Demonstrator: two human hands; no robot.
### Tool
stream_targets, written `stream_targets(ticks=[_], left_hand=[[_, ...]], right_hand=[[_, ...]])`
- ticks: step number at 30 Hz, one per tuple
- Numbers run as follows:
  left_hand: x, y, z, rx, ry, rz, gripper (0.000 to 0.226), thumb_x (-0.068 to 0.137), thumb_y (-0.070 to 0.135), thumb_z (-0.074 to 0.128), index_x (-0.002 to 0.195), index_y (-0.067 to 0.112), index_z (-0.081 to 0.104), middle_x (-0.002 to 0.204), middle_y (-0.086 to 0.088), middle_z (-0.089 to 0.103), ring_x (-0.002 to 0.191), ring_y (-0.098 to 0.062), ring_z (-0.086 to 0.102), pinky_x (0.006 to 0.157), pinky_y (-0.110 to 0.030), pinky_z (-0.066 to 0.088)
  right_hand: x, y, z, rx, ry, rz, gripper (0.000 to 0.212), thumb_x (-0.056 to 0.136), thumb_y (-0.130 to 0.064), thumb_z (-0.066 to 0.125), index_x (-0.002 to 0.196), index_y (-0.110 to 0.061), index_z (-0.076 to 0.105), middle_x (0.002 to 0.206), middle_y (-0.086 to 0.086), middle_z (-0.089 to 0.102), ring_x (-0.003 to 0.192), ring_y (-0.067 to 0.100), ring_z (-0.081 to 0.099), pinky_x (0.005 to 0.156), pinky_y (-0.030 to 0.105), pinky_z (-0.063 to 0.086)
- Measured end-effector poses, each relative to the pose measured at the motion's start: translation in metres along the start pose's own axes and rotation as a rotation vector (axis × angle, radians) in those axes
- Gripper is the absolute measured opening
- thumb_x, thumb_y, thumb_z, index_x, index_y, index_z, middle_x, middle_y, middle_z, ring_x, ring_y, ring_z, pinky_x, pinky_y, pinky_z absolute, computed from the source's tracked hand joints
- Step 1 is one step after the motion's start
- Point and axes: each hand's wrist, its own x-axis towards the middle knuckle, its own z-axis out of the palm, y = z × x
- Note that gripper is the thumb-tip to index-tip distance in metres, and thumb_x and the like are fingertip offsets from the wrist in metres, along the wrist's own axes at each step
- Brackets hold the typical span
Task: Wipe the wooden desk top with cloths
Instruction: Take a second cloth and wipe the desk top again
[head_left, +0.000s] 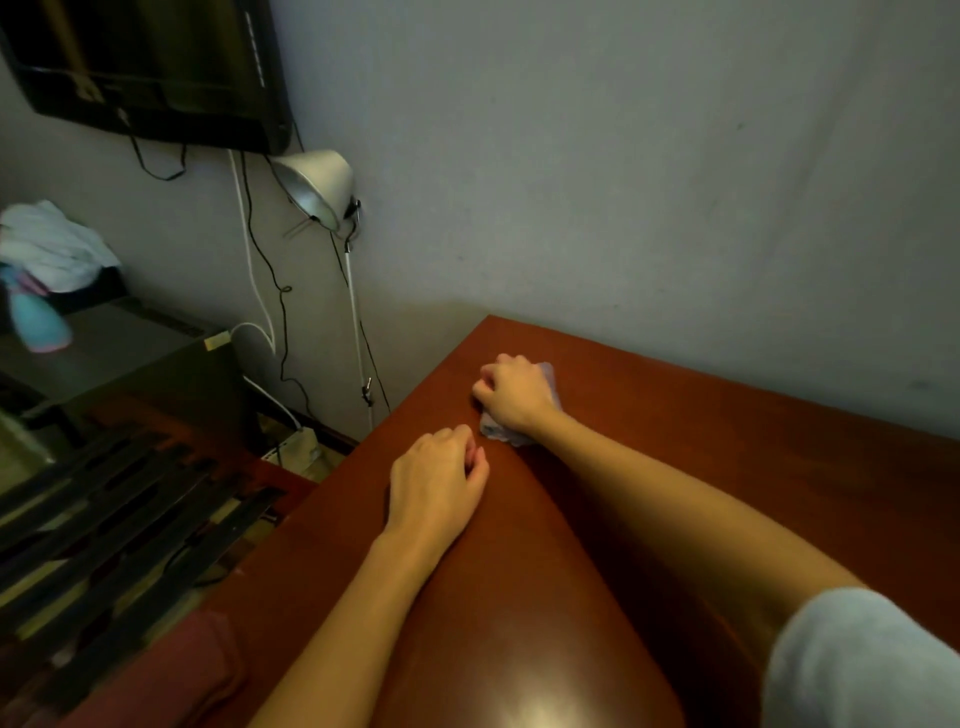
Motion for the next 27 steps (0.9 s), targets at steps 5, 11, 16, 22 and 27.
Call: stream_targets(ticks=[5,11,16,22,27], left_hand=[[-0.005,0.002,-0.002,-0.009,-0.016,0.016,0.017,0.091,0.032,0.045,0.077,0.022,0.047,0.077,0.006,0.053,0.077,-0.016,0.052,0.059,-0.031,0.039],[-0.002,-0.001,0.001,-0.031,-0.039,0.019,0.015,0.094,0.031,0.043,0.087,0.024,0.055,0.080,0.009,0.055,0.075,-0.009,0.053,0.064,-0.029,0.050],[0.001,-0.001,0.002,-0.033,-0.012,0.030,0.018,0.094,0.033,0.043,0.081,0.025,0.051,0.075,0.010,0.054,0.070,-0.007,0.051,0.058,-0.024,0.045],[0.000,0.000,0.001,-0.017,-0.005,0.037,0.019,0.095,0.035,0.043,0.080,0.025,0.050,0.075,0.009,0.054,0.071,-0.009,0.051,0.058,-0.026,0.045],[-0.002,-0.002,0.000,-0.028,0.003,0.034,0.019,0.092,0.032,0.049,0.077,0.021,0.051,0.070,0.006,0.052,0.069,-0.015,0.052,0.057,-0.034,0.046]], right_hand=[[-0.057,0.000,-0.009,0.217,-0.060,-0.343,0.026,0.086,-0.034,0.037,0.065,-0.019,0.042,0.073,-0.003,0.039,0.073,0.022,0.043,0.065,0.035,0.027],[-0.060,0.088,-0.017,0.207,0.006,-0.145,0.040,0.077,-0.046,0.030,0.068,-0.014,0.053,0.076,0.005,0.050,0.078,0.025,0.051,0.070,0.038,0.035],[-0.002,0.122,-0.013,0.083,0.048,0.171,0.032,0.089,-0.023,0.052,0.060,-0.013,0.046,0.074,0.011,0.053,0.079,0.035,0.058,0.062,0.035,0.035],[0.033,0.056,-0.001,-0.030,0.010,0.146,0.029,0.092,-0.032,0.047,0.093,-0.011,0.067,0.106,0.017,0.063,0.099,0.036,0.058,0.075,0.037,0.044],[-0.022,0.009,-0.003,0.127,-0.063,-0.284,0.024,0.090,-0.026,0.049,0.069,-0.015,0.051,0.079,0.006,0.047,0.076,0.024,0.045,0.069,0.038,0.033]])
